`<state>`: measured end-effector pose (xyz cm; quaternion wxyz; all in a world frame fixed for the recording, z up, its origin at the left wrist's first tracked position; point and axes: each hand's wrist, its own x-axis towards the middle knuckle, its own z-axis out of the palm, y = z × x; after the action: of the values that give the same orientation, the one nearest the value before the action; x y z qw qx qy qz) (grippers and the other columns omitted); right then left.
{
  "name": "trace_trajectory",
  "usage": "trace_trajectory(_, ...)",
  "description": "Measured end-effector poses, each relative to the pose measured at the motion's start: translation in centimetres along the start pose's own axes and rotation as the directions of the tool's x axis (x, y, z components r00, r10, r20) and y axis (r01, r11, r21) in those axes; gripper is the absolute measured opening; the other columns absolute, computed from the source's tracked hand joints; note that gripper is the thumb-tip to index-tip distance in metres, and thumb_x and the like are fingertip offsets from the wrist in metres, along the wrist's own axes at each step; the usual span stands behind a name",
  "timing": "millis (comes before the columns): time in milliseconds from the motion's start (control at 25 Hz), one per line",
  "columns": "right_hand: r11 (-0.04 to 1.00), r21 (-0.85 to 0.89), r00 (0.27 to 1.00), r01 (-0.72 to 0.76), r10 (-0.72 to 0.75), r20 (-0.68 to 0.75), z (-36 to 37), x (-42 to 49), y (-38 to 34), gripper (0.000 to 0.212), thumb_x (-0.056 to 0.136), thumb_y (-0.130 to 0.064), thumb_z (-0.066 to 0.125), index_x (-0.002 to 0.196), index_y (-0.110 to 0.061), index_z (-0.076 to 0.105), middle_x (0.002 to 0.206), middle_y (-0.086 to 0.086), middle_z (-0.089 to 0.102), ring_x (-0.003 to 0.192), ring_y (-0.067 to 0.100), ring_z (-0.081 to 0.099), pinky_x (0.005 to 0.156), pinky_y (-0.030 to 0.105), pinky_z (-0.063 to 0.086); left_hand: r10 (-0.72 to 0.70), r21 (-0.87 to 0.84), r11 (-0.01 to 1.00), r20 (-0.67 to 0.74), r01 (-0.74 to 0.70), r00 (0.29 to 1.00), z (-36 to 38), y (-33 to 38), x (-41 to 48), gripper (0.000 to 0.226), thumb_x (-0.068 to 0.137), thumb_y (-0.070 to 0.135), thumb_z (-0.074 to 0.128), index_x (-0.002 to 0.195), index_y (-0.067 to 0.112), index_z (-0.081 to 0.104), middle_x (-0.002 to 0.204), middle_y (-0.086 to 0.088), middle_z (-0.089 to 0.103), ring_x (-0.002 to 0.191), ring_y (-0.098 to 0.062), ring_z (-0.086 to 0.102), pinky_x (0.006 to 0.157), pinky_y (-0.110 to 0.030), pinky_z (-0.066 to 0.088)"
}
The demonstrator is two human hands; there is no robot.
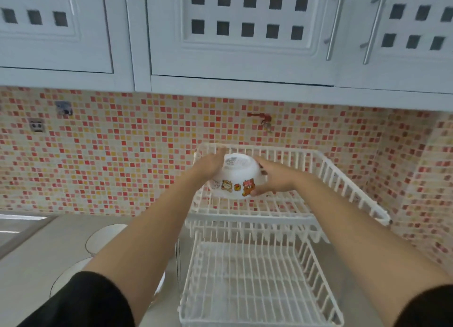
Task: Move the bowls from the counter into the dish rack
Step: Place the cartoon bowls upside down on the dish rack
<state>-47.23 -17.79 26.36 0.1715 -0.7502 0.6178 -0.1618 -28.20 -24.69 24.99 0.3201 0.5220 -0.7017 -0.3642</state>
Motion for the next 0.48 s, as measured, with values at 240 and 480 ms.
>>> trace_trajectory(240, 0.992, -0.091, 0.993, -0.084, 0.092, 0.08, 1.0, 2.9, 1.9, 0.1, 0.07, -0.035, 0.082, 0.147, -0.033, 0.019, 0.146, -0.001, 0.043, 0.134, 0.026, 0.04, 0.104, 0.044, 0.038, -0.108, -0.004, 0.994, 0.018, 0.108, 0.994, 1.2, -1.3, 1.1, 0.114, 0.053, 0.076, 0.023, 0.145, 0.009, 0.036, 0.149, -0.016, 0.041, 0.135, -0.034, 0.041, 0.113, -0.049, 0.032)
trace_trajectory(480, 0.986, -0.114, 0.983, -0.125, 0.138, 0.121, 1.3, 3.7, 2.6, 0.099, 0.075, -0.032, 0.079, 0.15, -0.029, 0.013, 0.149, 0.001, 0.041, 0.136, 0.025, 0.04, 0.092, 0.037, 0.039, -0.084, 0.125, 0.99, 0.136, 0.067, 0.987, 1.3, 0.3, -1.7, 0.066, 0.096, 0.05, 0.019, 0.149, 0.011, 0.028, 0.157, -0.013, 0.028, 0.142, -0.032, 0.029, 0.117, -0.049, 0.023)
